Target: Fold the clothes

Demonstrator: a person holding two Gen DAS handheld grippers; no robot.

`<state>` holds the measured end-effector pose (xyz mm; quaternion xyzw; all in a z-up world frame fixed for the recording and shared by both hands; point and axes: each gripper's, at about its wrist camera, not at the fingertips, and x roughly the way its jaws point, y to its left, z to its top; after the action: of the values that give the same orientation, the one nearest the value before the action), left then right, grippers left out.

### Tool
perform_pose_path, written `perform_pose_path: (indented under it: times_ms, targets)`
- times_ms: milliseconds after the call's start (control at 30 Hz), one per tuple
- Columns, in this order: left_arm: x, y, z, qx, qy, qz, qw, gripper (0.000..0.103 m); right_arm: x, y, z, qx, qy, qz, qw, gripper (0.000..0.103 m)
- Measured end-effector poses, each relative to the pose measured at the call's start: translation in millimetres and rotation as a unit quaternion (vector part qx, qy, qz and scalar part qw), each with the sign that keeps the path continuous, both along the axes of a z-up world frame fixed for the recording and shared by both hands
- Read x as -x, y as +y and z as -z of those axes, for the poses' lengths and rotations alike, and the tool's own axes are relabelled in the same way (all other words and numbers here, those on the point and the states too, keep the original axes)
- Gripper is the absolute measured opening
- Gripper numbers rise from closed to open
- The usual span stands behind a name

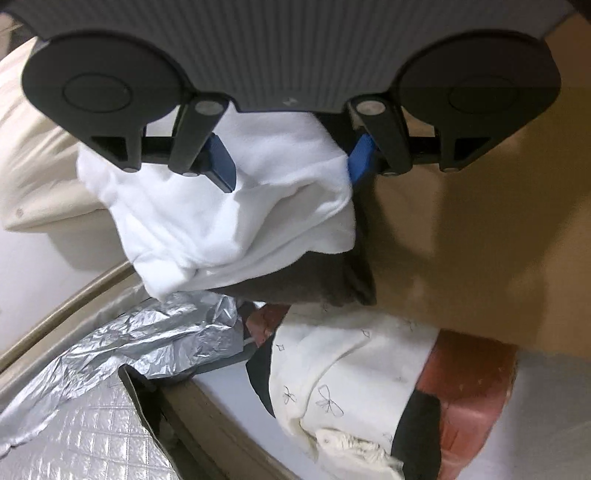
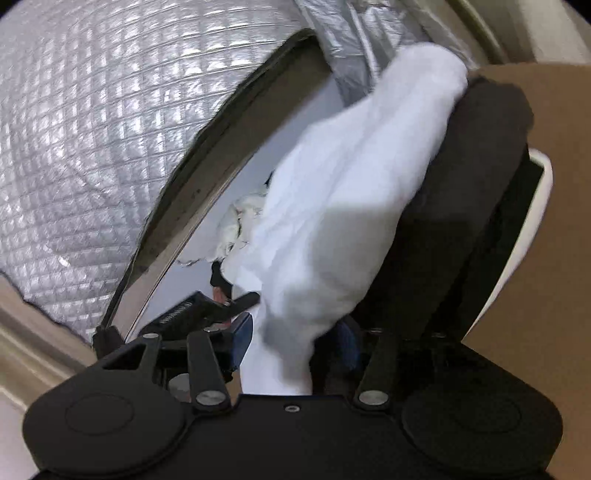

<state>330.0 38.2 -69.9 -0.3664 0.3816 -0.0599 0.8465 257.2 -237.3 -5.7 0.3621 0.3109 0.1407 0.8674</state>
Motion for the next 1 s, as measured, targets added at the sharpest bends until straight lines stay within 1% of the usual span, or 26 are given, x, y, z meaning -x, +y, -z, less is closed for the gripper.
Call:
perform_pose_path:
  times_ms: [33, 67, 100, 133, 167, 200, 233, 267, 333, 400, 467, 500, 533, 633, 700, 733, 767, 800, 867, 900, 933, 1000]
  targets:
    - [1.2, 0.7, -0.7, -0.011, 0.005, -0.011, 0.9999, 0.063, 1.1, -4.8, -6.5, 0.011, -0.006, -0.002, 1.0, 0.056]
    - [2.4, 1.4, -1.3, -0.023, 0.01, -0.021, 0.9995, 0.063, 5.8, -9.6, -11.2, 0.021, -0.023, 0.006, 1.0, 0.056]
    - [2.2, 2.9, 2.6, -0.012, 0.015, -0.027, 0.9994, 0.063, 14.5, -18.4, -16.2, 0.024, -0.057, 0.012, 0.998, 0.057]
    - [2.0, 4.3, 6.8, -0.001, 0.021, -0.033, 0.9992, 0.063, 19.4, -27.5, -22.0, 0.021, -0.093, 0.017, 0.995, 0.065]
    - [1.7, 5.8, 11.0, 0.011, 0.026, -0.039, 0.9988, 0.061, 19.3, -37.9, -28.7, 0.019, -0.11, 0.023, 0.994, 0.071]
    - [1.4, 7.3, 15.2, 0.023, 0.031, -0.045, 0.9982, 0.058, 12.3, -43.3, -34.6, 0.026, -0.105, 0.029, 0.994, 0.075]
    - [1.4, 8.1, 14.4, 0.016, 0.03, -0.047, 0.9984, 0.055, 7.3, -52.4, -37.7, 0.044, -0.09, 0.047, 0.994, 0.075]
    - [1.3, 8.9, 13.3, 0.007, 0.028, -0.048, 0.9984, 0.053, 2.7, -59.0, -39.2, 0.059, -0.086, 0.06, 0.993, 0.075]
    - [1.0, 4.1, 0.0, -0.033, 0.006, -0.038, 0.9987, 0.033, -7.4, -71.1, -36.4, 0.087, -0.061, 0.076, 0.991, 0.075]
    - [0.6, -2.5, -9.8, -0.057, -0.009, -0.031, 0.9979, 0.033, -23.8, -84.0, -27.3, 0.103, -0.025, 0.084, 0.991, 0.075]
    - [1.0, -9.1, -17.2, -0.077, -0.024, -0.026, 0.9964, 0.033, -36.4, -91.4, -17.0, 0.086, -0.013, 0.091, 0.992, 0.075]
    - [-0.4, -8.3, -14.8, -0.072, -0.02, -0.028, 0.9968, 0.033, -42.8, -95.1, -11.9, 0.077, -0.008, 0.094, 0.993, 0.075]
    - [-2.0, -7.2, -11.9, -0.066, -0.015, -0.029, 0.9973, 0.033, -51.3, -100.8, -7.3, 0.053, -0.005, 0.087, 0.995, 0.075]
    - [-5.8, -2.5, -4.1, -0.045, -0.003, -0.032, 0.9984, 0.033, -81.5, -111.7, 8.5, 0.003, 0.006, 0.091, 0.996, 0.076]
    - [-7.4, 3.1, 0.2, -0.026, 0.0, -0.031, 0.9992, 0.033, -96.9, -116.6, 18.3, -0.029, -0.002, 0.097, 0.995, 0.076]
    - [-8.0, 3.9, 0.9, -0.025, -0.001, -0.027, 0.9993, 0.033, -104.6, -116.8, 18.2, -0.031, -0.009, 0.103, 0.994, 0.073]
    - [-8.6, 4.5, 1.3, -0.027, -0.004, -0.026, 0.9993, 0.033, -112.1, -116.9, 17.9, -0.032, -0.016, 0.108, 0.993, 0.063]
    - [-9.5, 4.4, 1.0, -0.033, -0.008, -0.027, 0.999, 0.033, -113.6, -110.4, 9.3, -0.004, -0.034, 0.1, 0.994, 0.023]
    - [-8.8, 3.9, -0.9, -0.042, -0.023, -0.036, 0.9982, 0.031, -116.7, -97.3, -7.8, 0.051, -0.07, 0.083, 0.993, 0.024]
    - [-6.1, 4.0, -4.6, -0.047, -0.041, -0.048, 0.9969, 0.03, -118.1, -90.8, -16.4, 0.078, -0.088, 0.075, 0.99, 0.023]
    - [-3.2, 4.1, -8.6, -0.052, -0.06, -0.061, 0.995, 0.028, -111.1, -85.3, -27.7, 0.077, -0.116, 0.07, 0.988, 0.023]
    - [-0.8, -1.9, -17.6, -0.1, -0.098, -0.091, 0.986, 0.027, -93.1, -77.6, -46.8, 0.076, -0.175, 0.06, 0.98, 0.023]
